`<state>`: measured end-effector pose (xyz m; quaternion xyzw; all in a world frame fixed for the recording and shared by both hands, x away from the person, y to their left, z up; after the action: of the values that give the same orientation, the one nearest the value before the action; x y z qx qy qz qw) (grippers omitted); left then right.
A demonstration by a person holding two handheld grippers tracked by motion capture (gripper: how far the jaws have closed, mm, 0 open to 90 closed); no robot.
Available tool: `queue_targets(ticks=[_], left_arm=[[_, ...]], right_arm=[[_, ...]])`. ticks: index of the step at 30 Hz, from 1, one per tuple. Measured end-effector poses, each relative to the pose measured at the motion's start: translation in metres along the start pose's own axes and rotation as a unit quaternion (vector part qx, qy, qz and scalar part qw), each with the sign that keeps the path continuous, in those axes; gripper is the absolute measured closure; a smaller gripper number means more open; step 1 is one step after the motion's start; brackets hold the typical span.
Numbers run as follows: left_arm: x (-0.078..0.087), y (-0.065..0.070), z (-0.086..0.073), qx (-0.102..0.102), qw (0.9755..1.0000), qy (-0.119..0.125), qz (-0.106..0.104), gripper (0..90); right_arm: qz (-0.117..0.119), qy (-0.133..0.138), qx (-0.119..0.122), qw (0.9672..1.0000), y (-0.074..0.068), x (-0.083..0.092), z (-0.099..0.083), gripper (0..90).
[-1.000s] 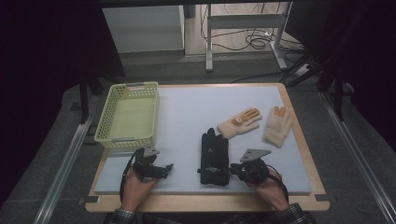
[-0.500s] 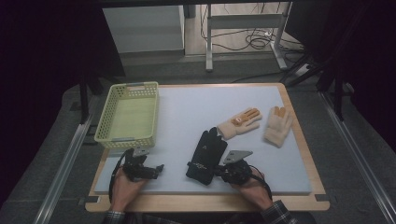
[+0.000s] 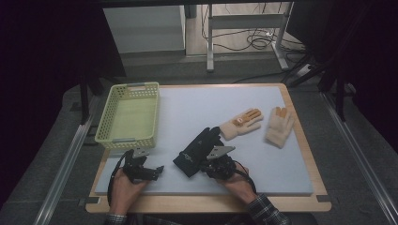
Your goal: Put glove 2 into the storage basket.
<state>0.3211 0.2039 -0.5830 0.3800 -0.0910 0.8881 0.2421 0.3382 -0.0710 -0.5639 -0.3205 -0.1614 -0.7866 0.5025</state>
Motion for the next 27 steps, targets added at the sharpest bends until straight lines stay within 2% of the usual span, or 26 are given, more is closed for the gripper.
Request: queue_targets(ticks=[2,5,9,14,20,22,23,27], left_arm=[[0.0,0.0,0.0,0.001,1.0,0.001,-0.001,2.7],[0.0,0.0,0.0,0.001,1.0,0.002,-0.002,2.6],[0.0,-0.001,0.0,0.003,1.0,0.003,-0.003,2.6],[0.0,-0.001,0.0,0.003,1.0,0.001,-0.005,2.4],[-0.001,0.0,0.0,0.001,0.9999,-0.003,-0.011,0.0],[-0.001,0.0,0.0,0.001,0.9999,-0.003,-0.011,0.0],[-0.001,0.0,0.0,0.001,0.9999,-0.003,-0.012,0.0],[0.0,0.0,0.0,-0.001,0.9999,-0.004,-0.011,0.0]], right_arm=[[-0.002,-0.002,0.006,1.0,0.0,0.004,-0.001,66.2],[-0.013,0.008,0.002,0.9999,0.005,0.017,-0.003,61.8],[-0.045,0.016,-0.008,0.9988,0.021,0.037,-0.008,54.7],[-0.074,0.024,-0.031,0.9965,0.042,0.058,-0.018,46.2],[-0.115,0.017,-0.049,0.992,0.065,0.076,-0.034,34.6],[-0.12,0.014,-0.055,0.9911,0.068,0.078,-0.037,32.9],[-0.13,0.013,-0.063,0.9894,0.075,0.083,-0.044,29.3],[-0.158,0.009,-0.071,0.9849,0.089,0.091,-0.056,23.8]])
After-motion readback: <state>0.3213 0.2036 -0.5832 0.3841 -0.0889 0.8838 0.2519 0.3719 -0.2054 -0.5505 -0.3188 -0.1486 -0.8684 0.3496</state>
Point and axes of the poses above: each handheld gripper's, and its own axes: x roughly backward along the jaws, z roughly out of its top, y roughly to its right, the point moved 4 cm from there along -x, roughly forward along the jaws, and after that the axes turned 2 degrees about z, right-handed, at the moved point
